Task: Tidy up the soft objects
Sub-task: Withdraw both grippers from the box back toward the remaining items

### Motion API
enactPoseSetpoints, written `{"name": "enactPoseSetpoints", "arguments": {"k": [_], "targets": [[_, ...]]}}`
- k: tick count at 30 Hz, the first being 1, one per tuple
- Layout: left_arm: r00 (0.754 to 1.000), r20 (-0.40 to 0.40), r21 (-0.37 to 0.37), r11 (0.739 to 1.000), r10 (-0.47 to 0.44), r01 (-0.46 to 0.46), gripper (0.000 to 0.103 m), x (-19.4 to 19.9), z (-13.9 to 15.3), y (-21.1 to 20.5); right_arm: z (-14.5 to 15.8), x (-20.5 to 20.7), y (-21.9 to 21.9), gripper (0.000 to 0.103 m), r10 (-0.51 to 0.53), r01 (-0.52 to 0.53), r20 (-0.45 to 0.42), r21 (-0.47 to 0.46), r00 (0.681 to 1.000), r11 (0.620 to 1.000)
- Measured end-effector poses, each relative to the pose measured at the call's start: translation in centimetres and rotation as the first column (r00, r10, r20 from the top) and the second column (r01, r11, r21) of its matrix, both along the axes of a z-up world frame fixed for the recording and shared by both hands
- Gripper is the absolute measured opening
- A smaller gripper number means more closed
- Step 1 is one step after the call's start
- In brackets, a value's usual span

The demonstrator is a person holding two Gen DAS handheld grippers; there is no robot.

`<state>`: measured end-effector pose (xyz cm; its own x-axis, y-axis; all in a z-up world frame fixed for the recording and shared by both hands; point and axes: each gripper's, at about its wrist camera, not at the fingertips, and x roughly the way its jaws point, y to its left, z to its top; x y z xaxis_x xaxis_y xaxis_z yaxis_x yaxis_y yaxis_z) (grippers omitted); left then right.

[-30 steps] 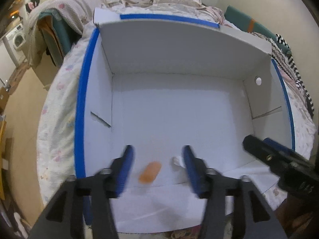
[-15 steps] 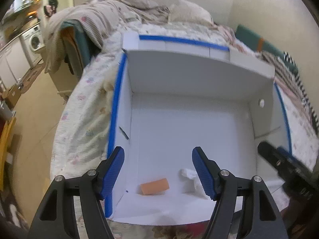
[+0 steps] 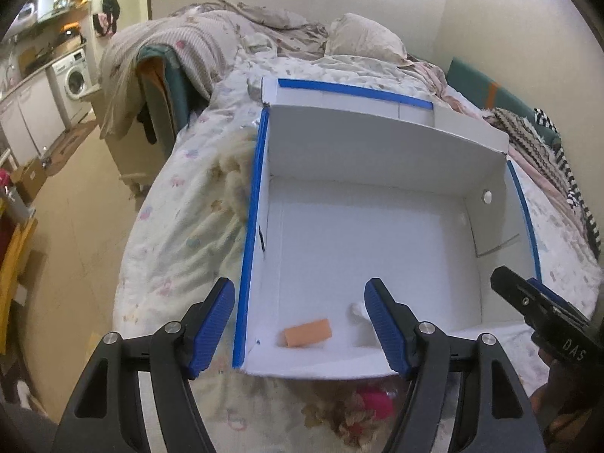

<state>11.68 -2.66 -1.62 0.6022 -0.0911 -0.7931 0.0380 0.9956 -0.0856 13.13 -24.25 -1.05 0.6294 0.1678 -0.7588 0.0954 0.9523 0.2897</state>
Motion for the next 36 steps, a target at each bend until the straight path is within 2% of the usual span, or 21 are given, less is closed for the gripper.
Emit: {"name": "enactPoseSetpoints", "arguments": {"k": [5,11,16,20,26,31,34,36], "targets": [[1.000,0.016,-0.004,1.000,-0.004,0.004,0.069,-1.6,0.5,0.6,1.1,-1.2,-0.3,0.103,-0.005,0.005,0.017,-0.005,1.000,1.000],[0.999,0.032,0.036,0.999,0.006,-0.007,0.069,-3.4,0.8,1.1,1.1,-3.0,-1.1,0.103,-0.018,0.018,0.002,-0.011,1.000,1.000],[1.000,-0.009,0.025,0.999,0.025,-0.025,0.069,-4.2,-0.1,2.0,0.3,-4.7,-1.9,0.103,-0.052,0.052,-0.041,0.000,0.998,0.999],[0.998,-0.046,0.039,0.998,0.051,-0.049,0.069,-4.4,-0.8,2.7,-0.4,-6.1,-2.5,0.103,-0.079,0.082,-0.063,0.048,0.995,0.995],[0.991,-0.106,0.035,0.997,0.076,-0.073,0.069,-4.3,-2.3,4.1,-1.0,-6.5,-2.0,0.103,-0.071,0.076,-0.092,0.048,0.993,0.996],[0.980,-0.197,-0.006,1.000,0.010,-0.011,0.069,-4.1,-4.0,3.0,-1.5,-6.0,-1.5,0.103,-0.066,0.071,-0.110,0.037,0.992,0.997],[0.964,-0.253,-0.072,0.995,-0.088,0.072,0.069,-4.7,-5.2,1.0,-1.9,-5.8,-1.3,0.103,-0.061,0.065,-0.127,0.028,0.990,0.997],[0.943,-0.291,-0.104,0.985,-0.165,0.140,0.069,-5.1,-6.2,-0.9,-2.1,-5.7,-1.2,0.103,-0.057,0.061,-0.134,0.024,0.989,0.998]]}}
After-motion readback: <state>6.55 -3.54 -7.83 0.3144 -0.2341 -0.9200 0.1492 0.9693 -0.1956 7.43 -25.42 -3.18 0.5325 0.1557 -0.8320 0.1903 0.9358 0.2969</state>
